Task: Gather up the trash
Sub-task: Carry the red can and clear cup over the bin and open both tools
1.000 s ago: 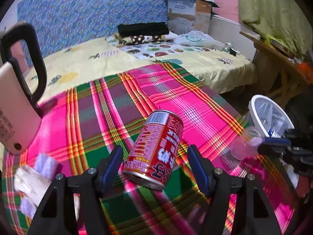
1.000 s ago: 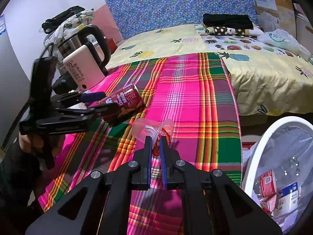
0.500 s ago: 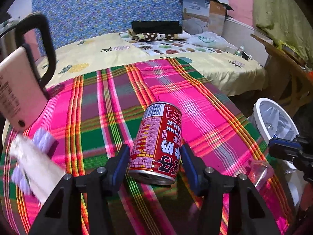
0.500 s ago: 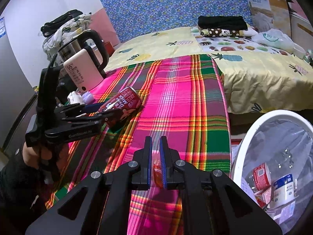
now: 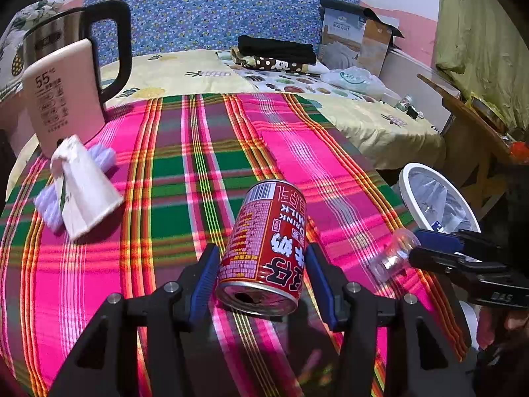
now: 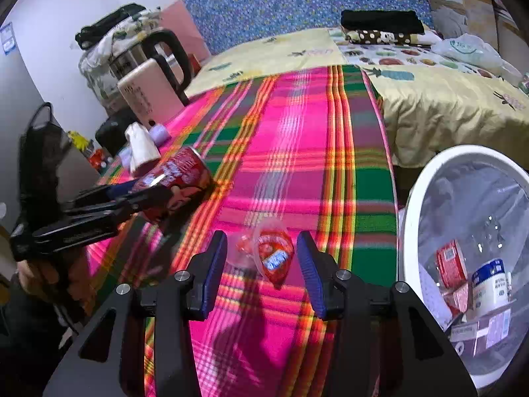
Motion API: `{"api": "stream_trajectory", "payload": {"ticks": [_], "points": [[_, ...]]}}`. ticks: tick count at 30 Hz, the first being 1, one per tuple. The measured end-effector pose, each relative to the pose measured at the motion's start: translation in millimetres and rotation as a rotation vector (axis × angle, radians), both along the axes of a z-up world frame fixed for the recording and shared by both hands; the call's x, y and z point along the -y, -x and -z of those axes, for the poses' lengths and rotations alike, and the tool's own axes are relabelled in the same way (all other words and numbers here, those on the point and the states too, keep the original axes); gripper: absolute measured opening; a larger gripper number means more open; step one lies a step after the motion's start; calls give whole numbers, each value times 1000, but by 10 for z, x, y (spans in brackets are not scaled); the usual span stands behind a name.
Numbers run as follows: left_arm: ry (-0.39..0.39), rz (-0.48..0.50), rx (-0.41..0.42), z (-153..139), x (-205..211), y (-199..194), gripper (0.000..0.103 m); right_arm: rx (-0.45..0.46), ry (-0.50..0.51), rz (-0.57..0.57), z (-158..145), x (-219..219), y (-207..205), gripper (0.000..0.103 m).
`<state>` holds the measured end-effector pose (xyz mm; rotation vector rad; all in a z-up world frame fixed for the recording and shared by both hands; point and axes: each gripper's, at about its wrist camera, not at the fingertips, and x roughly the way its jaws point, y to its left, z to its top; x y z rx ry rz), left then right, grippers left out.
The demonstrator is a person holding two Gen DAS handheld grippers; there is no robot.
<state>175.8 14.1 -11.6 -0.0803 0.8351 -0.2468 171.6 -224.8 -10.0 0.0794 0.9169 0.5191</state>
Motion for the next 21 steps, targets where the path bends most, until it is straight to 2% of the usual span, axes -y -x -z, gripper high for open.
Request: {"api": "stream_trajectory", "payload": {"ticks": [4,5,6,7,11,21], "points": [[11,-10,-5,33,-2,102,56,-6,2,-8,17,-11,3,45],[11,-14,-5,41,6,133,56,2,12,-14,13,-29,12,42],[13,-15,-6,47,11,152,56,7,23,-20,15,-45,20,38],[16,-17,-6,46,19,170,56,10,34,-28,18,-65,29,29],[24,-28,-3,60,42,245,56,20,59,-50,32,-125,80,9],[43,-37,18,-1,161,413,56,76,54,-10,-147,-47,244,8]]}}
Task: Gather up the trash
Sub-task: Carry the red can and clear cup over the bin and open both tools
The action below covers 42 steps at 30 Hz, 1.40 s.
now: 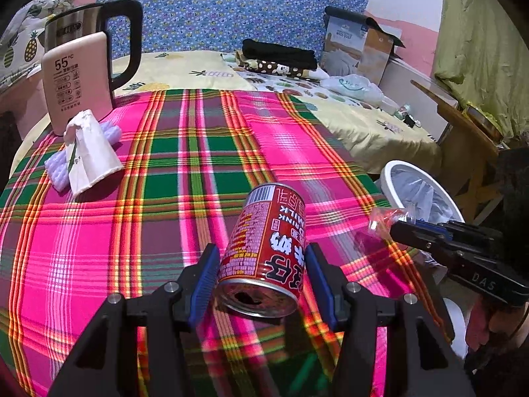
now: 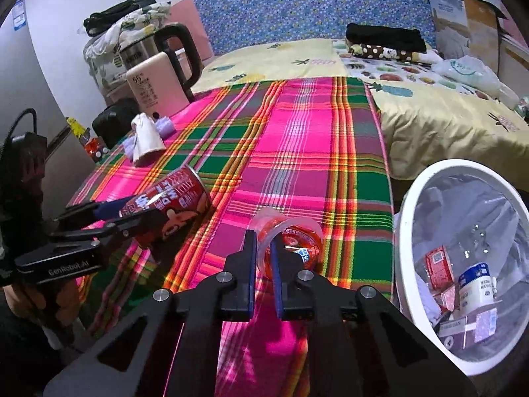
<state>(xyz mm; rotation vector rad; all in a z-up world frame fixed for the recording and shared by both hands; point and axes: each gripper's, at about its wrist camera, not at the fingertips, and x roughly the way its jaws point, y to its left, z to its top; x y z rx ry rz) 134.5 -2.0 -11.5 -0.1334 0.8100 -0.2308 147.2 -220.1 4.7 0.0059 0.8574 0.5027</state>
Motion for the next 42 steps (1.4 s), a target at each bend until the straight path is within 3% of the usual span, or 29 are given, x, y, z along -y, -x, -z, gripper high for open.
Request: {"api": "stream_trajectory", "payload": {"ticks": [10,16,23,42], "points": [[-6,36,24,-87,200,98,55,22,-13,42,-81,106,150,8],[-24,127,-28,-2,364,113,56,20,-17,54,-74,145,183,8],[-72,158,-39,5,510,41,58,16,-25,72,-61,231,228,8],[-89,210,45,-197,941,73,56,53,-37,169,-156,611,307,8]]}}
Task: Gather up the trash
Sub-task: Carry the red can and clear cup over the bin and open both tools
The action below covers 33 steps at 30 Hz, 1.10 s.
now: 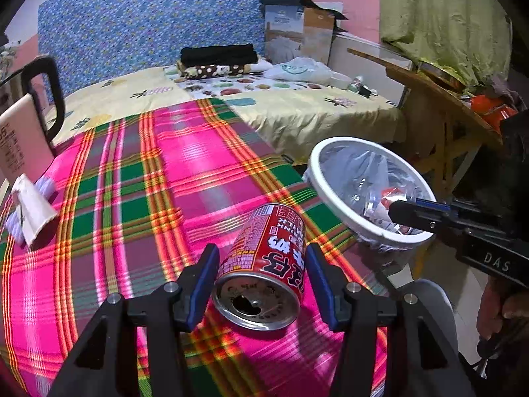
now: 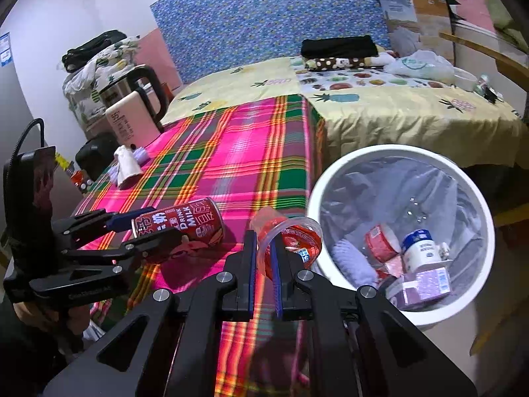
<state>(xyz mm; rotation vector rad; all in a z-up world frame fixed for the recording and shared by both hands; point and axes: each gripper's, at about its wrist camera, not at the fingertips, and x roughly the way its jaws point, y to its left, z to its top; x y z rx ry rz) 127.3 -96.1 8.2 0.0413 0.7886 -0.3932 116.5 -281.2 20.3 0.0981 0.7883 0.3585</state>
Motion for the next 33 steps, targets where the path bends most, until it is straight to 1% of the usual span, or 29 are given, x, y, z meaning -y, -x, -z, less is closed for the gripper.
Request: {"api": "stream_trajectory", "payload": {"ticks": [10,18,25,33], "points": [[26,30,28,-135,155,-32,56,17,1,65,-41,222,34,8],[38,95,50,-235,474,-115,56,14,-2,156,-39,513,54,8],[33,153,37,-183,775,-237,56,-28,-10,189,77,650,16,8],[5,205,7,-56,1065,-357,56,-99,-9,209,231,800,-38,9]]}}
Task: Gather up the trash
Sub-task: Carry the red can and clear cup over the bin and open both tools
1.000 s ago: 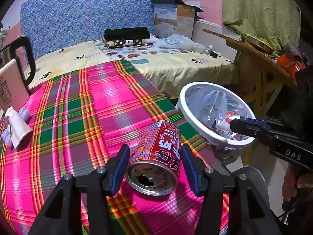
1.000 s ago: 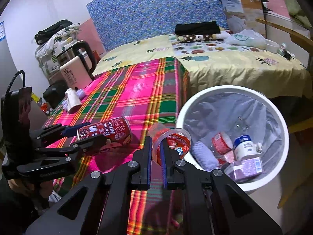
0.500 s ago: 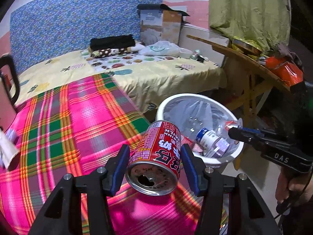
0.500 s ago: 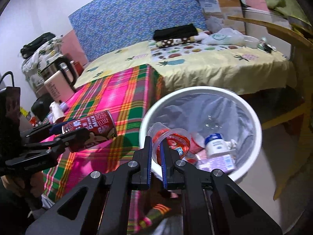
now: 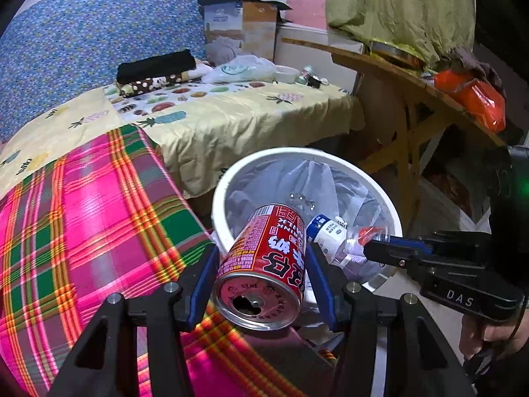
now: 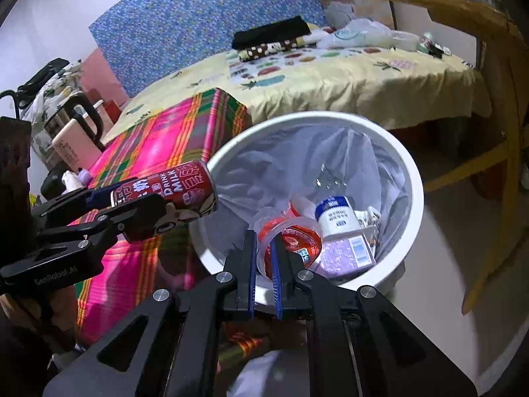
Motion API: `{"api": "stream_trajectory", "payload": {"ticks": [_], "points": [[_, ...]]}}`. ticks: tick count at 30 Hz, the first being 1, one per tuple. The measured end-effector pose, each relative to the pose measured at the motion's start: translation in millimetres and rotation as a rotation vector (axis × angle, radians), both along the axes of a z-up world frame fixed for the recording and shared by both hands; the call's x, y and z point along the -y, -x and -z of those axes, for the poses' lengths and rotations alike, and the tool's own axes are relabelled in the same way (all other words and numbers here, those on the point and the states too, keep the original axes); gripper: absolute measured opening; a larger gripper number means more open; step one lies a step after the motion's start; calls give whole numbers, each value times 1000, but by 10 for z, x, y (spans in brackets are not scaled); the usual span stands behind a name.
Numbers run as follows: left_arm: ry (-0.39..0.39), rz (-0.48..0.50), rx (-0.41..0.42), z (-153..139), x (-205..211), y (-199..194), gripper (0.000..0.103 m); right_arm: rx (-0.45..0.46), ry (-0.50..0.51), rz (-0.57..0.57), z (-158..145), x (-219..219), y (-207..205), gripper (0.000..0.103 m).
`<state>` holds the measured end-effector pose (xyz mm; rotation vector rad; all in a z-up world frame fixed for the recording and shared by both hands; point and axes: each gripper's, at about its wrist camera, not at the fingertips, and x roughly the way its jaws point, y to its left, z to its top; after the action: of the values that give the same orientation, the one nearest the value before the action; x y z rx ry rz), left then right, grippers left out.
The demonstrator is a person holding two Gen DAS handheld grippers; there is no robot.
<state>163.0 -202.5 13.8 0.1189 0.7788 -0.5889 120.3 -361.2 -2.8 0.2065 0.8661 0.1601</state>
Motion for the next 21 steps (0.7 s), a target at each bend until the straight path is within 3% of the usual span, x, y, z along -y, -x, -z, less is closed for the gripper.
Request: {"api": "stream_trajectory", "payload": {"ticks": [9,12,14,15,21], "points": [[-19,35,-27,112,187,-92,56,-55,38,0,101,54,-6,10],[-22,38,-34,117,218,-114,57,-51,34,-5,96,65,11,21],[-18,39,-37,127,229,-116,57,-49,36,-5,97,68,11,43],[-17,38,-37,129,229,-114,57,-48,37,-7,98,67,16,47],[-10,31,-33,113,224,-117,57,-30,40,-2,51,86,59,49]]}}
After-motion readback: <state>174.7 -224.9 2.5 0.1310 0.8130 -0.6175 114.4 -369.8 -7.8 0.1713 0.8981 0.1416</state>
